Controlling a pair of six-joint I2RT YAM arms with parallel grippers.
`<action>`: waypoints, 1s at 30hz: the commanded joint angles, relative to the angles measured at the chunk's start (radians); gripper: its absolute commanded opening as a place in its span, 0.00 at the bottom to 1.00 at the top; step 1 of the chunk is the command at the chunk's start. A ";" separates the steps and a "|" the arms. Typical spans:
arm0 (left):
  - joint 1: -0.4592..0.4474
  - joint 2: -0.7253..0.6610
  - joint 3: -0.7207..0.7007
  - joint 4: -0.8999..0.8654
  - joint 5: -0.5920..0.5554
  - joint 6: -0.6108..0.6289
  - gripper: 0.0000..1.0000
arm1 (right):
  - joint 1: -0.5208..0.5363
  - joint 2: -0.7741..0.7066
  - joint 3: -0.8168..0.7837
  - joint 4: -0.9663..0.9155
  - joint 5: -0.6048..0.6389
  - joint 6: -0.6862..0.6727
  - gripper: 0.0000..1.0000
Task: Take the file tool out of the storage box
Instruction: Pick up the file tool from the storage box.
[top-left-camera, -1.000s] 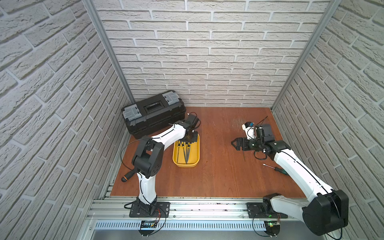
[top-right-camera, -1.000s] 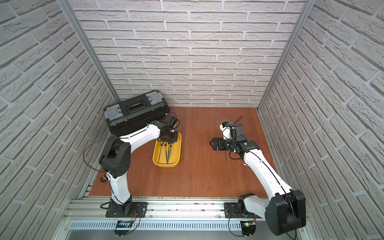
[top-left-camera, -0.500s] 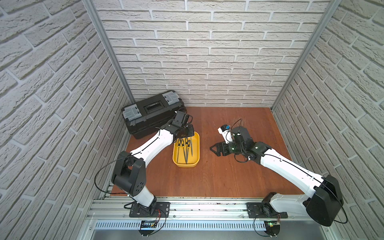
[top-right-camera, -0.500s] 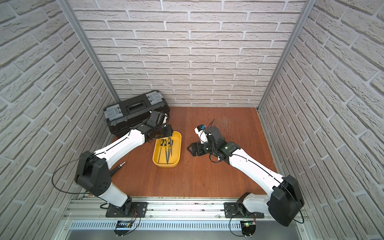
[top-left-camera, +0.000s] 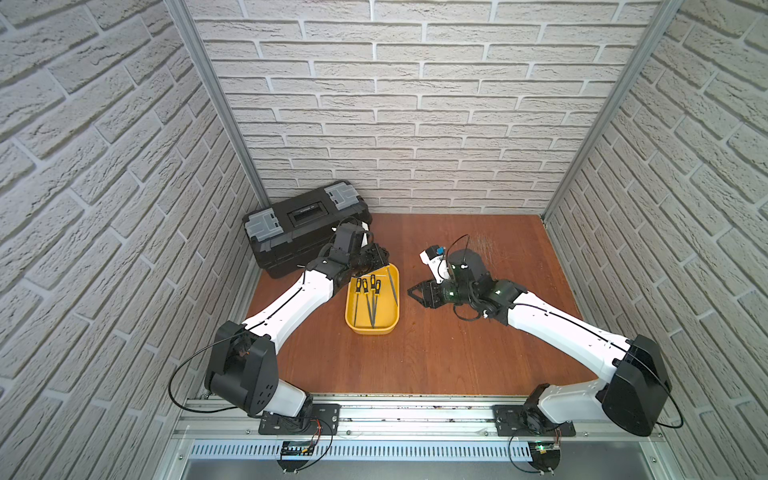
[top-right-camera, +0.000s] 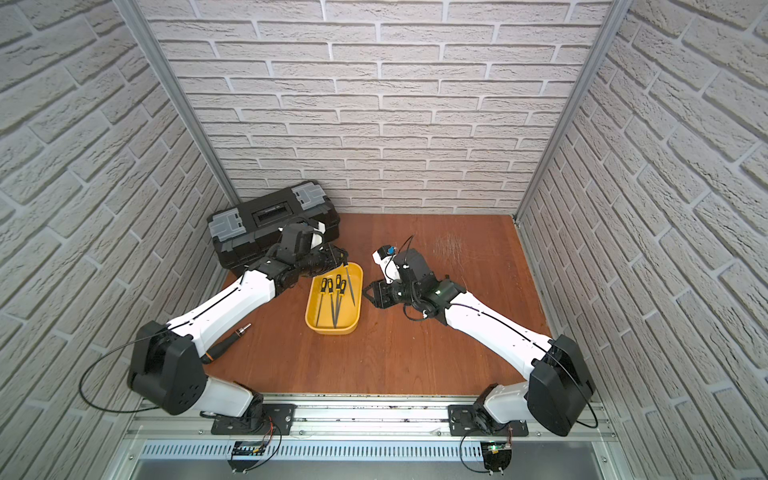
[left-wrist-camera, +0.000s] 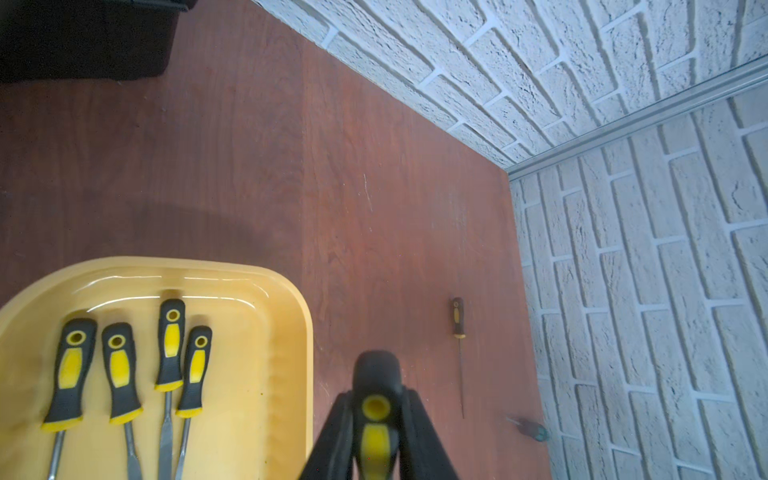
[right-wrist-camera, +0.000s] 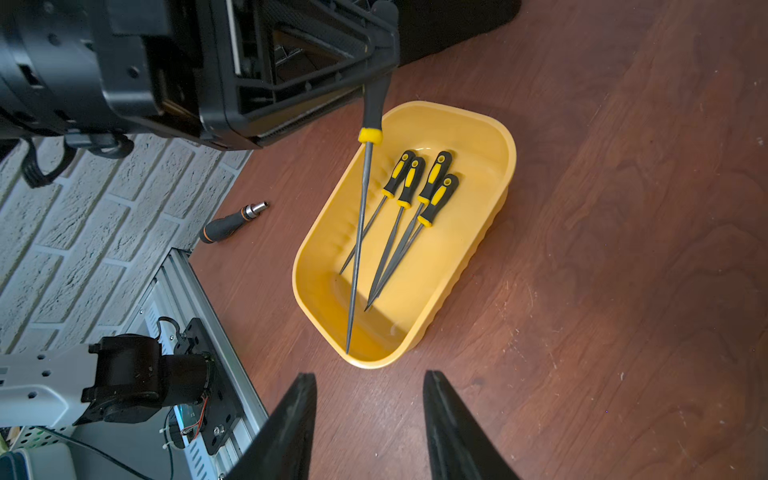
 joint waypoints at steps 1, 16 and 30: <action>0.010 -0.036 -0.019 0.119 0.072 -0.062 0.20 | 0.007 0.015 0.040 0.060 -0.034 0.009 0.41; 0.026 -0.043 -0.026 0.169 0.131 -0.119 0.20 | 0.014 0.060 0.063 0.074 -0.077 0.022 0.25; 0.029 -0.040 -0.023 0.169 0.137 -0.123 0.20 | 0.026 0.103 0.082 0.076 -0.078 0.022 0.14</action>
